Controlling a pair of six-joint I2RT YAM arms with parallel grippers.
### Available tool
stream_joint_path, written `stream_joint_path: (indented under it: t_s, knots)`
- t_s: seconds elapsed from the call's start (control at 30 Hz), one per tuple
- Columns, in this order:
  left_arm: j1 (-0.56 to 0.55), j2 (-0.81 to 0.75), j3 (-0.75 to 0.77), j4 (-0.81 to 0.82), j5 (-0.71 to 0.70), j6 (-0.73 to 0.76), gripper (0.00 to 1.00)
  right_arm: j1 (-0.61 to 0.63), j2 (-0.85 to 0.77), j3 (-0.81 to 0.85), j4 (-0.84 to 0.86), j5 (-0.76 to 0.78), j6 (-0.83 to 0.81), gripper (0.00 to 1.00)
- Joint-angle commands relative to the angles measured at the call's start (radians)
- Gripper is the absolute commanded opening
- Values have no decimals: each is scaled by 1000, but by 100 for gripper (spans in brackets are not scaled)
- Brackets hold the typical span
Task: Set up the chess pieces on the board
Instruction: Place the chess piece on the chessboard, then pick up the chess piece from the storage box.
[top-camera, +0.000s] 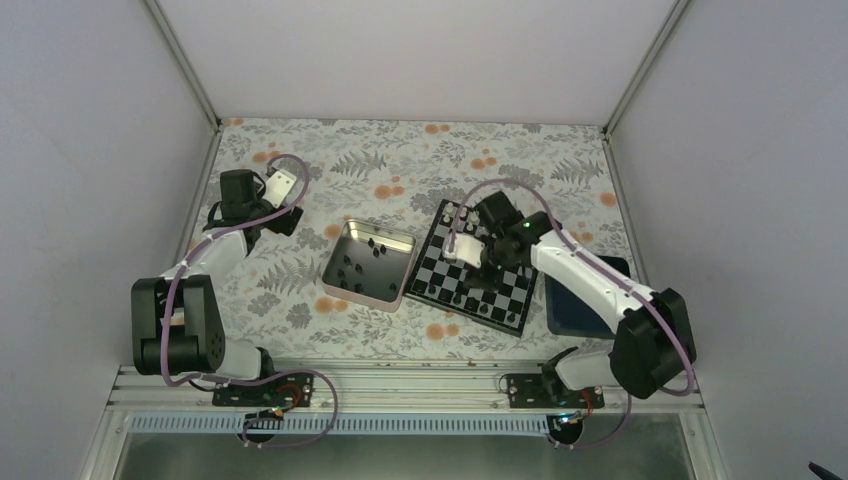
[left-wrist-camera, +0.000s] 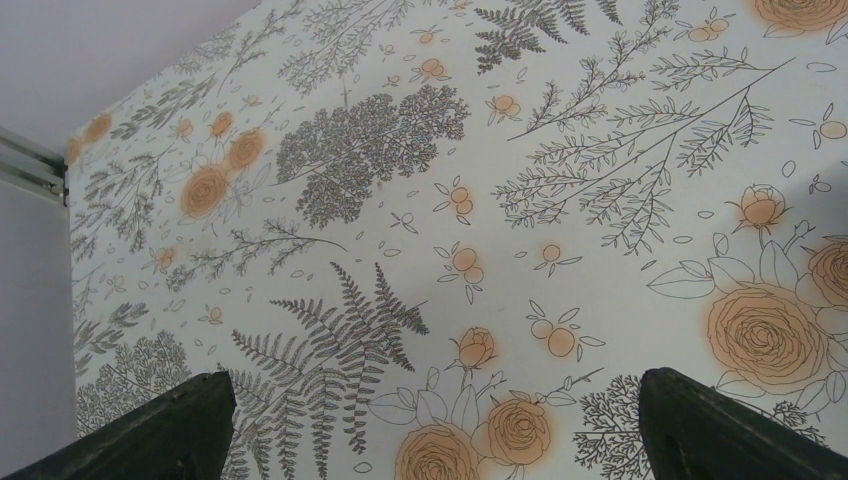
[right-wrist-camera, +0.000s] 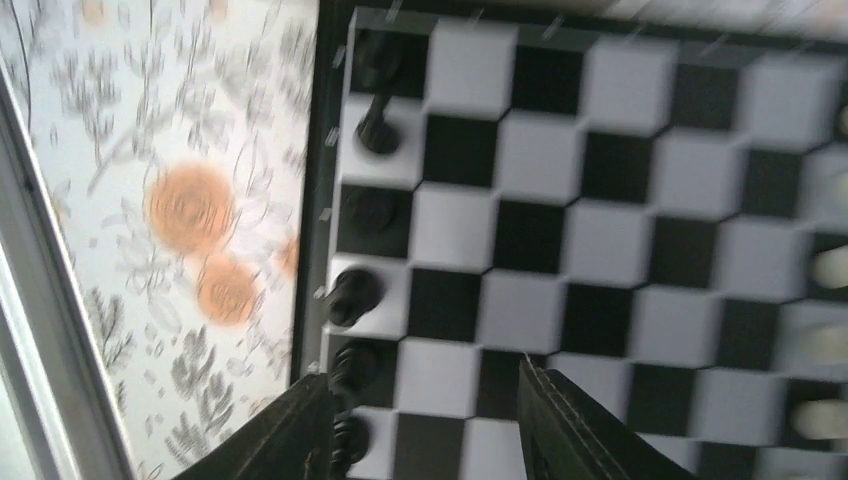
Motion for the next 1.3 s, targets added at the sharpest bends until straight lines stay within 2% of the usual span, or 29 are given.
stream_joint_path:
  t_s: [0.0,0.23,0.33,0.63,0.97,1.27]
  knots:
    - [-4,-4,-1,21,7,13,100,13,-11,187,-23,-21,11,50]
    - [-1,-20,1,14,6,12,100,159,204,434,133,8,77,51]
    - [-3,-25,0,11,5,11,100,225,351,530,196,14,81,51]
    - [-4,-14,8,5,13,8,100,325,696,776,204,6,62,47]
    - [-2,-15,4,6,22,8,100,349,880,920,151,-15,49,44]
    - [-2,-7,1,11,31,10,100,354,917,925,106,-29,46,39]
